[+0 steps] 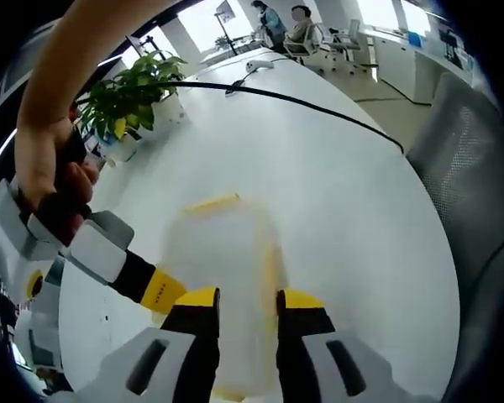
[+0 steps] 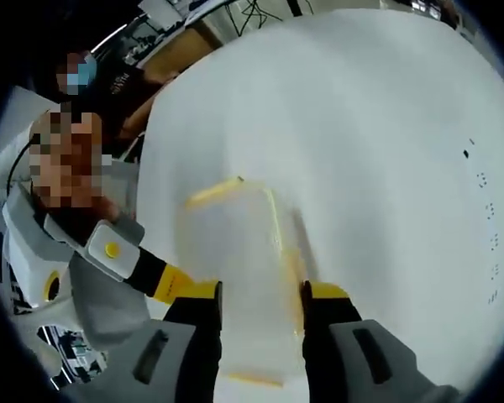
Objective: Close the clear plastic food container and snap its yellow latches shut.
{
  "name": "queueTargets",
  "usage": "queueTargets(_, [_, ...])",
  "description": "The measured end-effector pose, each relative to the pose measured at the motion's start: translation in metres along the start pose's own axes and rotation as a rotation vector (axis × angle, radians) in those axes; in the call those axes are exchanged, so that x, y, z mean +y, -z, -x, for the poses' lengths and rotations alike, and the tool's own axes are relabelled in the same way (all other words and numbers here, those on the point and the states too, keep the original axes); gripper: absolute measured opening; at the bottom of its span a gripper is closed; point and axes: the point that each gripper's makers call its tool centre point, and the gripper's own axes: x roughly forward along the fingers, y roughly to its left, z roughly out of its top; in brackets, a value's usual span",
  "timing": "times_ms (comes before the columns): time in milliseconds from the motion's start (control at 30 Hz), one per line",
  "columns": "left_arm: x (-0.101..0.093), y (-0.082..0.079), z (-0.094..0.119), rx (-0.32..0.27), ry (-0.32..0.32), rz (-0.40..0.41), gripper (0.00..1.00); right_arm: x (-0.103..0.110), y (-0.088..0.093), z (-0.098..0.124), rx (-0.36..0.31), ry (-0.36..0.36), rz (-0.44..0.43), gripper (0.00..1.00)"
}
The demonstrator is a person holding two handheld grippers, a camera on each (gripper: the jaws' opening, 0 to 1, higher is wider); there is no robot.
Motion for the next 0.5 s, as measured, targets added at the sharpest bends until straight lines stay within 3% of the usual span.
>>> queueTargets(300, [0.001, 0.001, 0.002, -0.006, 0.002, 0.006, 0.20, 0.009, -0.005, -0.005, 0.003, 0.007, 0.016, 0.34])
queueTargets(500, [0.003, 0.000, 0.003, -0.038, 0.021, 0.052, 0.21, 0.014, -0.008, -0.005, -0.015, 0.035, 0.041, 0.35])
